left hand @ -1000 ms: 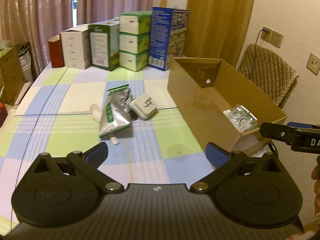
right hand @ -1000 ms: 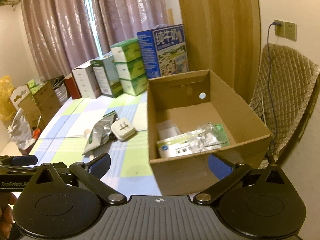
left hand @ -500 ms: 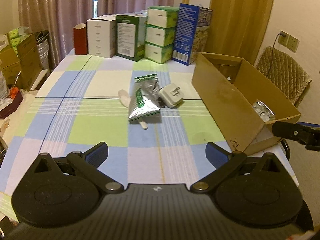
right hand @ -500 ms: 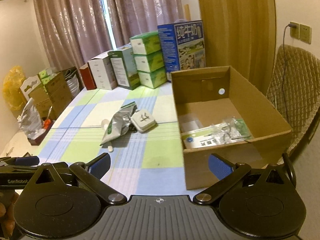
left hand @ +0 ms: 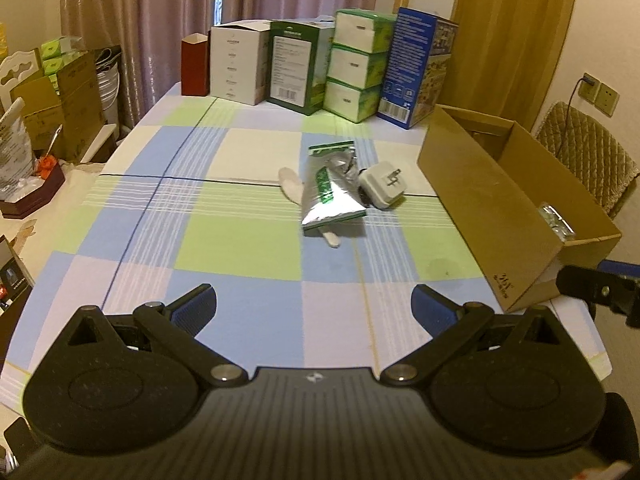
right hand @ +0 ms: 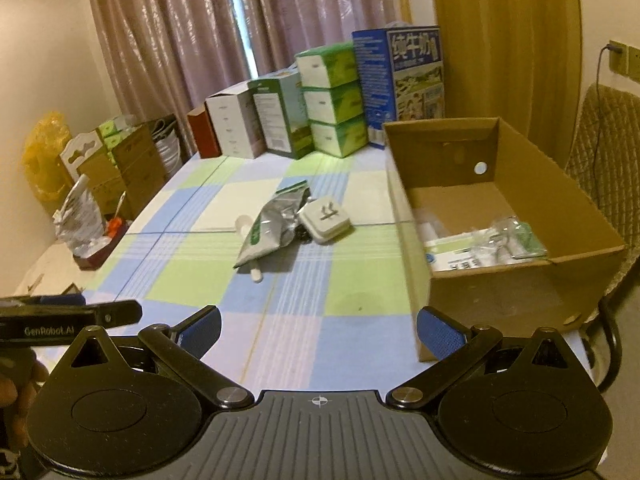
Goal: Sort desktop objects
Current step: 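Withdraw both tools from the cardboard box back over the table, then grasp the silver foil pouch with the left tool while the right tool grasps the white plug adapter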
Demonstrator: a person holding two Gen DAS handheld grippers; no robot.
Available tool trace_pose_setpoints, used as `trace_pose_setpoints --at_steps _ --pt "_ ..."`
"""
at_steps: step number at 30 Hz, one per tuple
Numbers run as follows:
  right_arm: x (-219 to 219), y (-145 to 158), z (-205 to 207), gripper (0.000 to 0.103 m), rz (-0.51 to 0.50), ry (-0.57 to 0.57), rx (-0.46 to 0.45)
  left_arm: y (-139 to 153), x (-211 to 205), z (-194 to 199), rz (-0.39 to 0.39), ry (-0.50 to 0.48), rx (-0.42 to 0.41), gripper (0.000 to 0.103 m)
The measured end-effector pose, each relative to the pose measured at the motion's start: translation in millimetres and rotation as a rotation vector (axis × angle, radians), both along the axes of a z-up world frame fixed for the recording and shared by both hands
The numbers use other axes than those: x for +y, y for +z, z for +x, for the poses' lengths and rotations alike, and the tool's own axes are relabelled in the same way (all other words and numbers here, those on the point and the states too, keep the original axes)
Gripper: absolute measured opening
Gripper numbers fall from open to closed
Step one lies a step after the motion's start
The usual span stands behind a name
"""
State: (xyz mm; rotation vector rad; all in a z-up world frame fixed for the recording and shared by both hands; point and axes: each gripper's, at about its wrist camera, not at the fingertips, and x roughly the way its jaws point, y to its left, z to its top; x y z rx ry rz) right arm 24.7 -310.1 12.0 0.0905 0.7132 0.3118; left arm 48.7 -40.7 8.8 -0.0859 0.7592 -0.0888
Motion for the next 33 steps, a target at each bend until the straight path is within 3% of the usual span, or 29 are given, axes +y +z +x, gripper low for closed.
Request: trace_pose_setpoints --at_steps 12,25,33 --pt "23 -18 20 0.101 -0.016 0.039 0.013 -9 27 28 0.017 0.012 0.022 0.102" --pt "44 -53 69 0.101 -0.03 0.069 0.02 -37 36 86 -0.009 -0.038 0.07 0.102" --pt "57 -76 113 0.09 -0.055 0.066 0.002 -58 39 123 0.011 -0.059 0.084 0.102"
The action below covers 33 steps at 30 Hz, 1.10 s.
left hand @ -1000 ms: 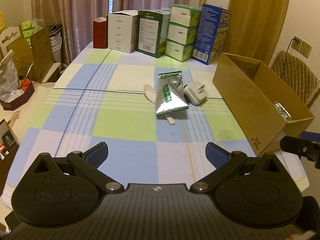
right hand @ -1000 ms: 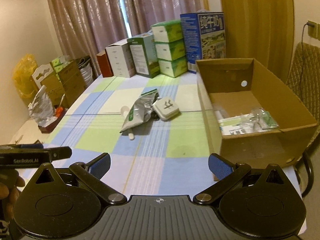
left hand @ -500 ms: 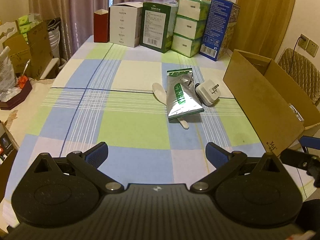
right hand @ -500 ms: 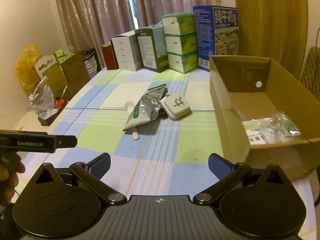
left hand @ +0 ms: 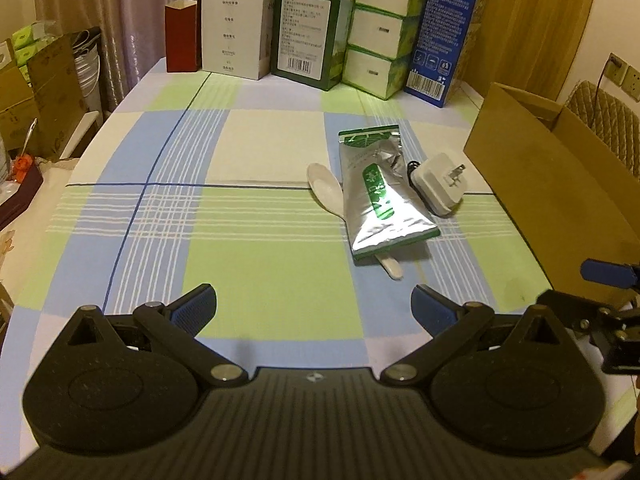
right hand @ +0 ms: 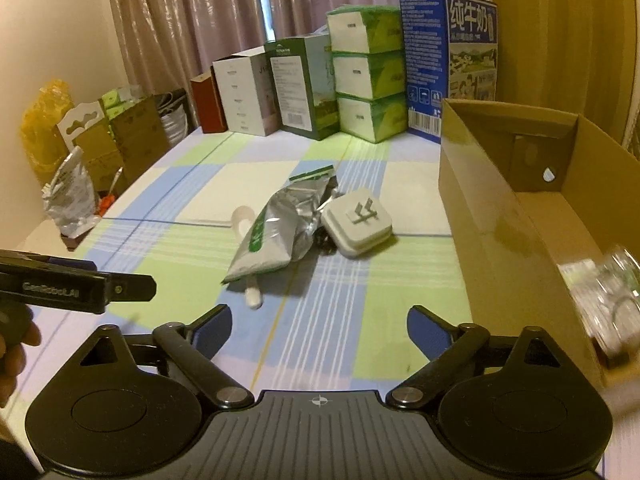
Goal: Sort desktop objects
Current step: 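Grasp the silver foil pouch with the left tool while the right tool grasps the white plug adapter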
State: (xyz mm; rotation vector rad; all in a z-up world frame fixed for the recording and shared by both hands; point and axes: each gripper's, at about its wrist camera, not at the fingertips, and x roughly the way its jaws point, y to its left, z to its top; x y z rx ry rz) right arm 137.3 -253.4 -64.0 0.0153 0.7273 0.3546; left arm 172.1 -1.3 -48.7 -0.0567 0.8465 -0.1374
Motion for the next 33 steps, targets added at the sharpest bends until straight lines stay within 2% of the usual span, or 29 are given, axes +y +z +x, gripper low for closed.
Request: trace_pose_setpoints --at_steps 5,9,15,25,29,31,33 --pt "4 -13 29 0.079 -0.038 -0.001 -0.024 -6 -3 25 -0.018 -0.026 -0.007 0.102" --pt "6 -22 51 0.077 -0.072 0.005 -0.051 -10 -8 50 -0.052 -0.052 -0.013 0.102" --pt "4 -37 81 0.073 -0.103 0.005 -0.051 -17 -24 85 -0.06 -0.116 -0.026 0.101" --pt "6 -59 105 0.073 -0.145 0.011 -0.052 -39 -43 134 -0.132 -0.199 0.022 0.099" --pt "7 -63 111 0.073 -0.156 0.023 -0.06 -50 -49 144 -0.117 -0.222 0.057 0.087" --pt "9 -64 114 0.073 -0.161 0.028 -0.07 -53 -49 148 -0.137 -0.234 0.069 0.081" --pt "11 -64 117 0.073 -0.163 0.029 -0.084 -53 -47 149 -0.148 -0.246 0.075 0.068"
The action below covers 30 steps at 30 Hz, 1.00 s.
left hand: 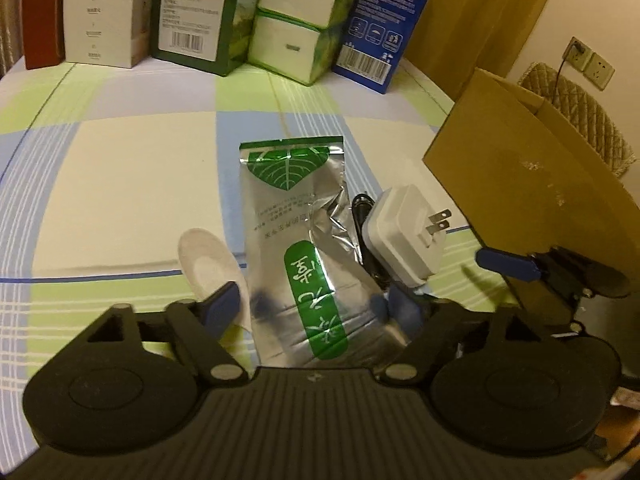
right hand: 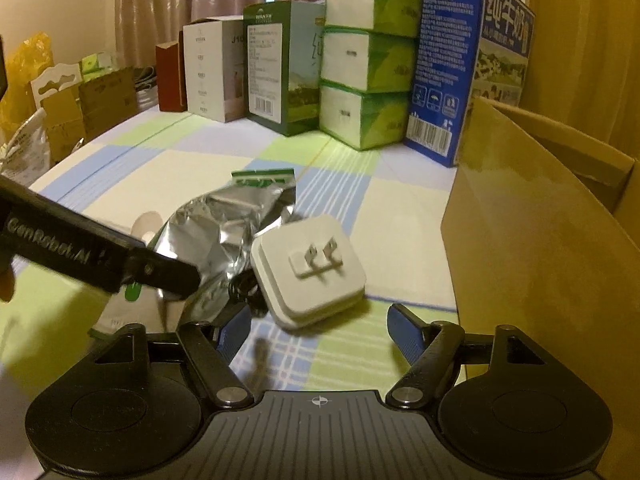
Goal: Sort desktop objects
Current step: 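Grasp the silver foil pouch with the left tool while the right tool grasps the white plug adapter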
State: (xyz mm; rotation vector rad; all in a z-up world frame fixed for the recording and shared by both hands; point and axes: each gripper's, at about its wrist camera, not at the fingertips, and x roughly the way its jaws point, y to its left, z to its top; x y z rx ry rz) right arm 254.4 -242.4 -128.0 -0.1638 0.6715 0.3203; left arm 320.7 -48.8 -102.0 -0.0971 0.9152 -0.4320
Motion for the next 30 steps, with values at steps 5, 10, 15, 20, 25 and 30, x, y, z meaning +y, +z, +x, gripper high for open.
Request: trace_pose_setpoints --at_steps 5,10,15,20,25,30 --pt "8 -1 12 0.073 -0.02 0.005 -0.023 7 6 -6 0.031 -0.028 -0.026 0.048" --pt "15 -4 28 0.073 -0.036 0.005 -0.033 10 16 -13 0.109 -0.031 -0.053 0.043" --pt "12 -9 36 0.07 -0.031 0.015 -0.007 10 14 -11 0.135 -0.069 -0.078 0.059" --pt "7 -6 25 0.065 -0.03 -0.014 0.0 -2 3 -1 0.182 -0.124 -0.086 0.06" --pt "7 -1 8 0.065 -0.046 -0.05 0.019 -9 -5 1 0.221 -0.134 -0.074 0.06" --pt "9 7 -24 0.065 -0.043 -0.065 0.045 0 -8 -14 0.245 -0.116 -0.063 0.042"
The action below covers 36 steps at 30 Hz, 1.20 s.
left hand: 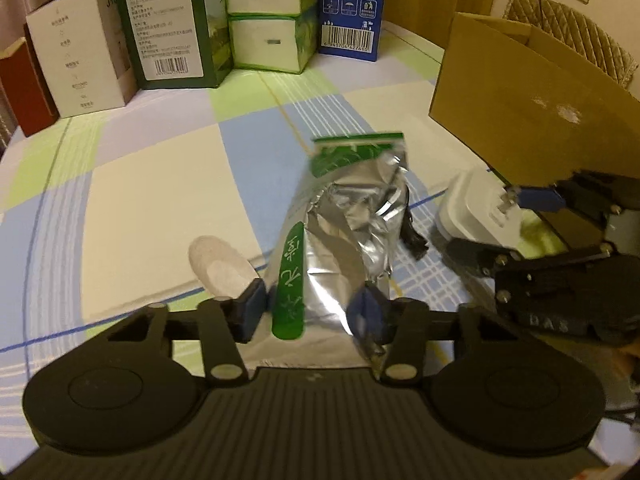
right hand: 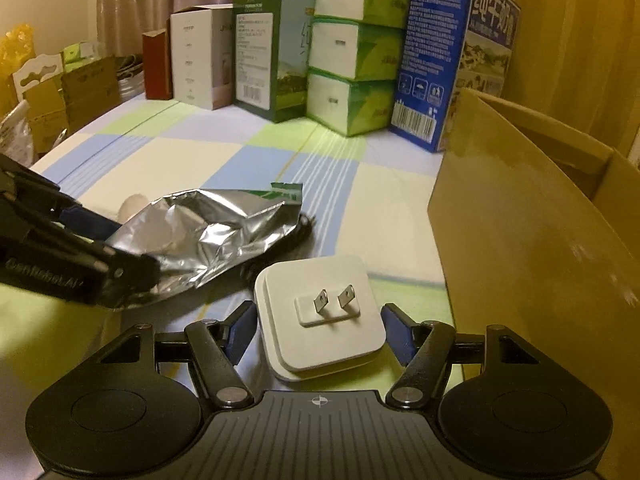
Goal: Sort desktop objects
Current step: 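Grasp the silver foil pouch with the left tool while the right tool grasps the white plug adapter, then lift the foil pouch with the left tool while the right tool lifts the plug adapter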
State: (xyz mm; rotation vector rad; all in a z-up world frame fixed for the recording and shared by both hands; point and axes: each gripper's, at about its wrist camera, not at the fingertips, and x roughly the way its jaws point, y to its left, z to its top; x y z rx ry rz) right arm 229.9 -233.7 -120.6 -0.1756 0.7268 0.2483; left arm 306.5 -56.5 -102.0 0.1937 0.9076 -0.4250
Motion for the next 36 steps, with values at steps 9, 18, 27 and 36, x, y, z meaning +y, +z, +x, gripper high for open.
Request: trace_pose_setpoints --at_steps 9,18,27,36 --pt "-14 10 -91 0.065 0.033 -0.005 0.083 11 -3 -98 -0.027 0.133 0.037 0.041" --pt "-38 16 -153 0.065 0.033 -0.03 0.109 20 -12 -188 -0.039 0.101 0.057 0.062" --pt "-47 14 -158 0.066 0.04 -0.021 0.117 23 -43 -157 0.071 -0.098 0.044 0.085" --pt "-57 7 -163 0.074 0.057 0.004 0.108 -13 -57 -131 0.156 -0.19 0.126 0.072"
